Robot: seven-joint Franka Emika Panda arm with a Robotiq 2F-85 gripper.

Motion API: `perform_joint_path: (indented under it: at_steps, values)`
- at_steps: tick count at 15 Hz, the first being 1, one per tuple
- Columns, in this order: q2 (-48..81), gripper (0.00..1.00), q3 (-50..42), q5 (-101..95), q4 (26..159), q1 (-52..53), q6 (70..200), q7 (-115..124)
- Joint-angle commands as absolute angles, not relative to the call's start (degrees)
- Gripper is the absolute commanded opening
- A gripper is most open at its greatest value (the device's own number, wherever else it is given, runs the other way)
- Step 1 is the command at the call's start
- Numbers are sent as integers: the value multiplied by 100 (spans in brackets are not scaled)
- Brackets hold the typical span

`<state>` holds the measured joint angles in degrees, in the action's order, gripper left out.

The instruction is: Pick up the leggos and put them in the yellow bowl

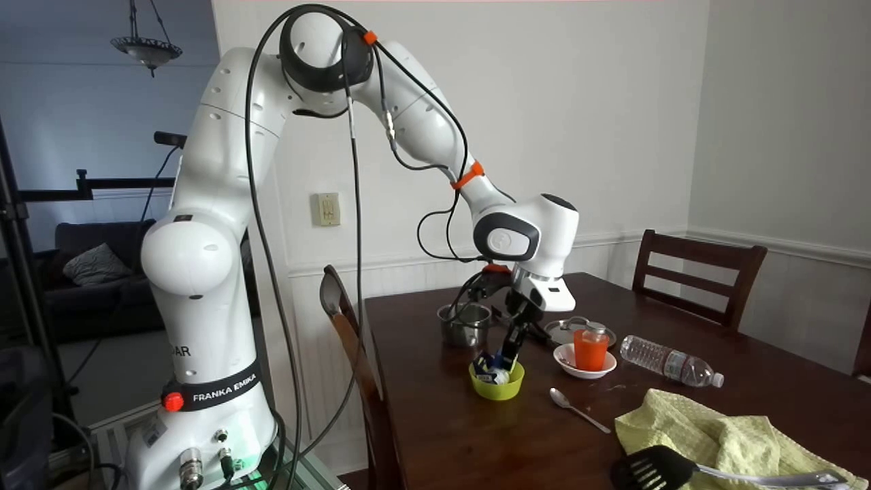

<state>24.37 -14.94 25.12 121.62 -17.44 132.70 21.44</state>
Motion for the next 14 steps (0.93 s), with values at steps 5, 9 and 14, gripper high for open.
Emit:
perform_joint_path:
  at_steps: [5,9,14]
  values:
    - [2332,81,-1619,2344,12403,-1614,13583,2549]
    - [2284,100,-1632,2337,12421,-1614,13670,2635]
    - [2132,100,-1580,2453,12506,-1677,13673,2479]
